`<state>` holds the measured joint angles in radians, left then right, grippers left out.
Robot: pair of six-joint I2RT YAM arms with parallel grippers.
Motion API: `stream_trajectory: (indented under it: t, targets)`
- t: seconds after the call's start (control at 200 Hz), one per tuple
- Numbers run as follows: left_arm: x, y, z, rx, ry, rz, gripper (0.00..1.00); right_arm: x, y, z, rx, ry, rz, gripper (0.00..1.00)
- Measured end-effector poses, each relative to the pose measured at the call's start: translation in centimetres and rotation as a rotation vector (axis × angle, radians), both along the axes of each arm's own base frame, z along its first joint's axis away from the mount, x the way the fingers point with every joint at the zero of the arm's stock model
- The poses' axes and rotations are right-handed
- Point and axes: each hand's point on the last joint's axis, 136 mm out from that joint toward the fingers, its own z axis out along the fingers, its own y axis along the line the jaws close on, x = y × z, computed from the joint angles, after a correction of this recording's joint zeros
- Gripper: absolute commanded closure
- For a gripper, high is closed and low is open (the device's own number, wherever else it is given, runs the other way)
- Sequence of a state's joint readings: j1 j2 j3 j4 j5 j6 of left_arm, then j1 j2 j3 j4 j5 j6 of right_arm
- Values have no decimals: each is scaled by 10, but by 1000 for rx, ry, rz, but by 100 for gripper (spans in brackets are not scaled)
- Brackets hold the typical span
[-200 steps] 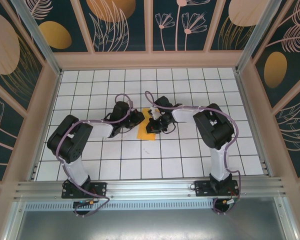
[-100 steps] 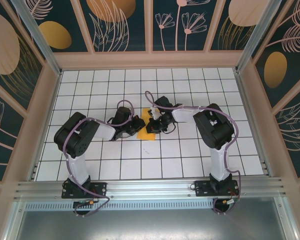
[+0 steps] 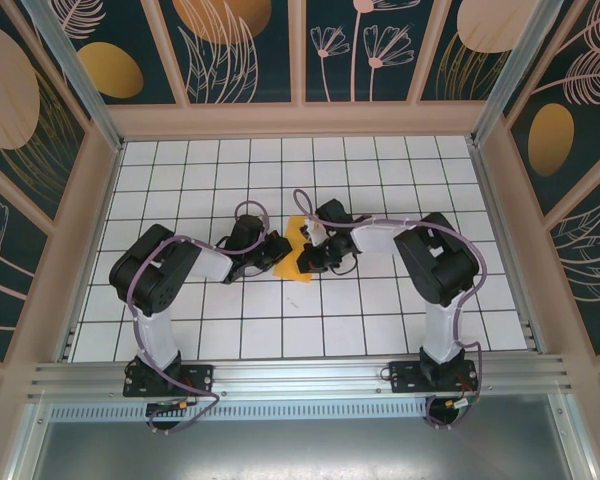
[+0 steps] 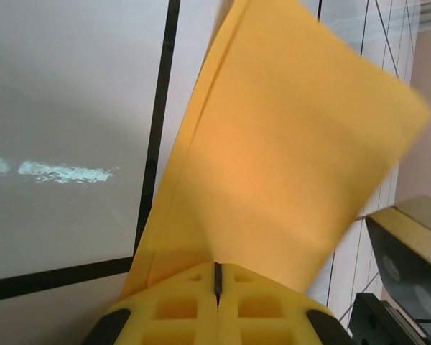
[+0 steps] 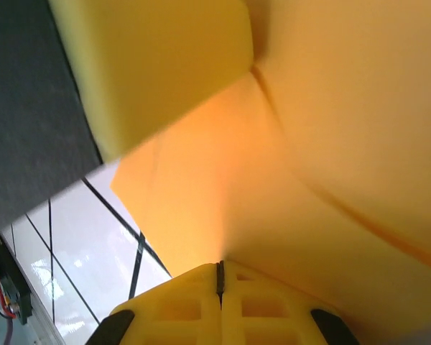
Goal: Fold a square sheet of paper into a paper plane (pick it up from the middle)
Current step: Fold the triangle a second time at the center of the table.
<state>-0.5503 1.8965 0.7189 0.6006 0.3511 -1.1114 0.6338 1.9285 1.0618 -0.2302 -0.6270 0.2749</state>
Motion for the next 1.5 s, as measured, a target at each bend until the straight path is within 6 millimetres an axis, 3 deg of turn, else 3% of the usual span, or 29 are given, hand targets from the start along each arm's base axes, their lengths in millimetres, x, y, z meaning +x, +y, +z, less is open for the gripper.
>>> stream_trajectory:
  t: [0.235,0.405,0.645,0.811,1.046,1.266,1.371,1.501]
  targets:
    - [0,-1,0,-6,-3,-6,97,-8,-5,1,4,-8,12,100]
    - [0,-2,2,-9,-11,-13,90,-5,-6,5,-24,13,2,98]
    - [3,4,11,17,-29,10,71,39,17,44,-4,-78,-27,91]
    - [7,16,31,55,-68,45,65,43,11,41,-25,-75,-58,91]
    - [5,13,57,27,-115,16,73,10,-7,34,-34,-6,-69,91]
    - [-3,3,74,-9,-139,-28,77,15,-4,61,16,-57,-88,93]
    - [-7,-3,85,-30,-159,-49,82,13,-5,58,17,-52,-93,95]
    - [-14,-10,84,-45,-148,-86,85,8,-8,49,5,-25,-104,98]
